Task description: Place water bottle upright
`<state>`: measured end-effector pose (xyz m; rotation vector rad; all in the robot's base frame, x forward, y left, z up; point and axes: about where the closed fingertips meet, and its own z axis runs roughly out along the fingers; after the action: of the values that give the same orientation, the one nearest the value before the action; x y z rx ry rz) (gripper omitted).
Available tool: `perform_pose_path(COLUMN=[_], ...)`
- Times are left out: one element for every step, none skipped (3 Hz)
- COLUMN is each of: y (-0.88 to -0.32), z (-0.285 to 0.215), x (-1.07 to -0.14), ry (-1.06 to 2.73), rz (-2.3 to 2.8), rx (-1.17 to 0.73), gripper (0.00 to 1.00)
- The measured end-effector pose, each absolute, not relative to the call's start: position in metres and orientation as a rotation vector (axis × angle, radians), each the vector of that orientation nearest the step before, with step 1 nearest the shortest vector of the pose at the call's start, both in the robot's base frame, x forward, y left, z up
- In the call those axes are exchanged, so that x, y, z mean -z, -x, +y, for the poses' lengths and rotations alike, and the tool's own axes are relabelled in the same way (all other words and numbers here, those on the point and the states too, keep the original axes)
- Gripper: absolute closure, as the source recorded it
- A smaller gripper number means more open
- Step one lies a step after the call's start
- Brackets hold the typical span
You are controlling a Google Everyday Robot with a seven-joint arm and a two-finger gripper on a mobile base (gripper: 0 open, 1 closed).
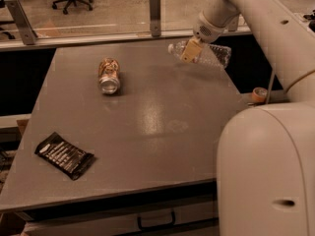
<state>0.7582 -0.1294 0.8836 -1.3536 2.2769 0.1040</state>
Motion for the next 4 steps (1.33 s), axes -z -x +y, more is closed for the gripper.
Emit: perform_pose_path(y=[-0.733,-0.707,-0.683,-0.663], z=[-0.113,-0.102,-0.103,-0.11], x=[-0.915,-0.942,-0.964,-0.983], ry=[1.427,1.469,1.449,1.386], rz=[2.118,1.931,1.74,1.563], rx=[-0.199,-0.356,-0.555,-0.757], gripper=[1.0,1.0,1.0,1.0])
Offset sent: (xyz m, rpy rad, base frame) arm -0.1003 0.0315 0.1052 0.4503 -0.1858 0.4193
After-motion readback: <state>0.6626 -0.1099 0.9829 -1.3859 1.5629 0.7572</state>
